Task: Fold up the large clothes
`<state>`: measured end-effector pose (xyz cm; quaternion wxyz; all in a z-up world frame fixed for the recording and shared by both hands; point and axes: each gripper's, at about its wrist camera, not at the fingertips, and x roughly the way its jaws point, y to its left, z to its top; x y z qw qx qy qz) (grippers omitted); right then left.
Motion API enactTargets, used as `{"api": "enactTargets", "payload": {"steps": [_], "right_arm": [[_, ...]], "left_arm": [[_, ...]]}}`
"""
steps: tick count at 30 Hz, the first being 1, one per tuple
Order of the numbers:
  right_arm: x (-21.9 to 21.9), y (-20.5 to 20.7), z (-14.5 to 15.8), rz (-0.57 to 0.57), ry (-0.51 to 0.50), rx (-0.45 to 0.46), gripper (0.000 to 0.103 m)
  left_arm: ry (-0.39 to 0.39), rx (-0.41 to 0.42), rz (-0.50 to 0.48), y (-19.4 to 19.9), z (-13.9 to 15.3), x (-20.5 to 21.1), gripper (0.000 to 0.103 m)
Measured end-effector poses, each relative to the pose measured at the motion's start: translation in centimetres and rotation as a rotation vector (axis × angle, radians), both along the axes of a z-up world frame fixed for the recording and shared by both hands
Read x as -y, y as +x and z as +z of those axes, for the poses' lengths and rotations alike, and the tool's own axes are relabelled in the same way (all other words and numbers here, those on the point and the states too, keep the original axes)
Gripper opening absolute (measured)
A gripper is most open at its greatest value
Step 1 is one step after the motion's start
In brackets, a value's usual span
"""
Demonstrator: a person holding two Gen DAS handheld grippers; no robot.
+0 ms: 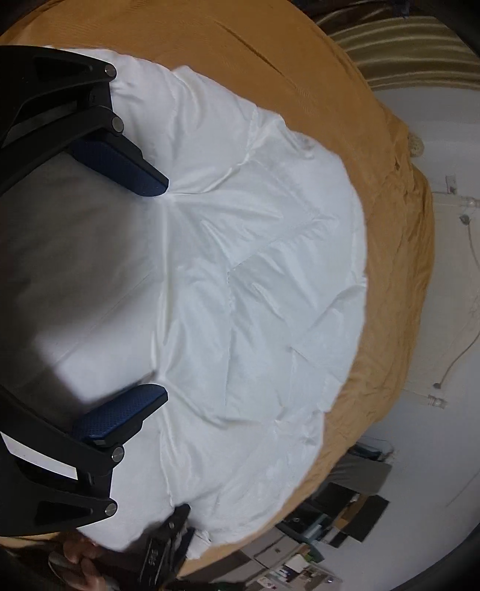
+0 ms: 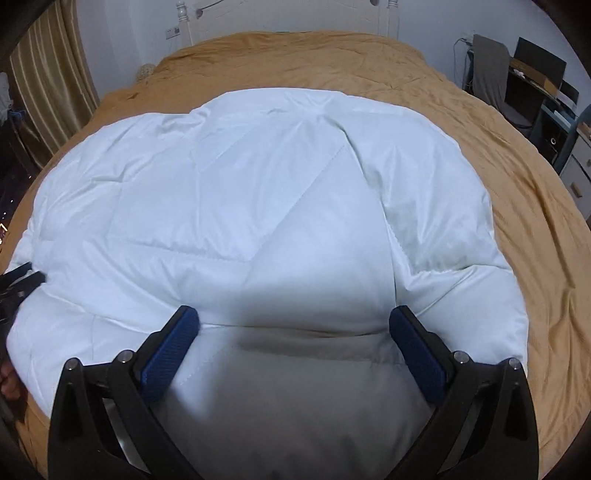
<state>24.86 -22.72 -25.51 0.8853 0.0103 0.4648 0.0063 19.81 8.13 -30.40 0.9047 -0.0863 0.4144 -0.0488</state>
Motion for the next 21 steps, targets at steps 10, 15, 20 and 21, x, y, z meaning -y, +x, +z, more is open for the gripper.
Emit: {"api": "enactTargets", "payload": {"steps": [10,15,20,21], "right_arm": [[0.1,0.5,-0.6,-0.03,0.012,0.008,0.103],[0.0,0.4,-0.7,-0.036,0.012,0.012,0.103],[-0.1,0.0,-0.9,-0.035,0.012,0.019,0.103],[0.0,0.0,-0.9,-0.036,0.013,0.02,0.103]], "left_arm": [[0.16,-0.192,-0.11,10.9,-0.5,6.2,0.103],[0.226,-0.253,-0.058,20.2,-0.6,5.8,0.103],[0.175,-0.245,0.037,26.6,-0.6,2.9,0.103],[0.169,-0.248,0.07,27.6,-0.7,1.6,0.103]]}}
